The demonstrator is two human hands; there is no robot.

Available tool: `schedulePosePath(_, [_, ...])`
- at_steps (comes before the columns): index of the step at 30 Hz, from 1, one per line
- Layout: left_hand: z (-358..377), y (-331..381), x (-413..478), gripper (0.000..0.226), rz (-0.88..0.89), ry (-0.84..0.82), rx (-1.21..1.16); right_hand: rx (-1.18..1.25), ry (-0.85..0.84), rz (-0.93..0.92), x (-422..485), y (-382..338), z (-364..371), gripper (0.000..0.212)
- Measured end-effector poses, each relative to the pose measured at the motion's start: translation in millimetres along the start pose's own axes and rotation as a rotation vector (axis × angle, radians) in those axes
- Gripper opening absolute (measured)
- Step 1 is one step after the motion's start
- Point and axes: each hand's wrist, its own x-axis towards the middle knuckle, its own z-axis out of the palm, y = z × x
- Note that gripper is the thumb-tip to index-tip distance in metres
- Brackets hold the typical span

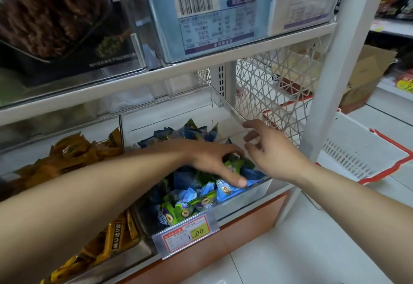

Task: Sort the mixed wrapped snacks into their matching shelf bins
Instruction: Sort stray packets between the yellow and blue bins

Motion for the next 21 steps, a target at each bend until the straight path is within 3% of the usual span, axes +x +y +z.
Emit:
schedulePosePath(2, [7.0,-13.5,2.9,0.084,-0.033,0.061,0.152,0.006,-0.034,-0.005,0.9,1.3,-1.2,0.044])
schedulePosePath(6, [-14.7,-35.0,2.9,0.036,-0.086,0.35,0.494,0.013,-0.067,0.0,1.0,1.8,-2.0,0.044])
schedulePosePath(8, [-30.0,-46.4,-1.8,0.035,-0.189,0.448,0.622,-0.003,-0.061,-0.009,0.7,2.5,-2.3,0.045])
schedulePosePath(12, [-44.6,-49.2,-9.7,0.058,-0.39,0.482,0.617,-0.011,-0.055,-0.014,0.1,1.1,-2.7,0.045])
schedulePosePath(13, [-42.2,-43.4,-9.3,0.067,-0.357,0.508,0.598,-0.012,-0.056,-0.013,0.1,0.6,-2.9,0.045])
schedulePosePath(15, [-32.4,-25.9,-7.3,0.064,-0.14,0.575,0.378,-0.012,-0.06,-0.009,0.0,-0.7,-3.4,0.045])
schedulePosePath(16, [-25.8,-16.2,-5.2,0.058,-0.034,0.55,0.202,-0.013,-0.062,-0.008,0.2,-1.2,-3.7,0.045])
schedulePosePath(18, [-9.2,-1.5,1.6,0.062,0.031,0.34,0.012,-0.007,-0.059,0.0,0.5,-1.9,-4.2,0.044])
schedulePosePath(21, [13.3,-3.2,13.8,0.092,-0.065,0.057,0.169,0.013,-0.068,0.012,0.5,-2.8,-3.8,0.044])
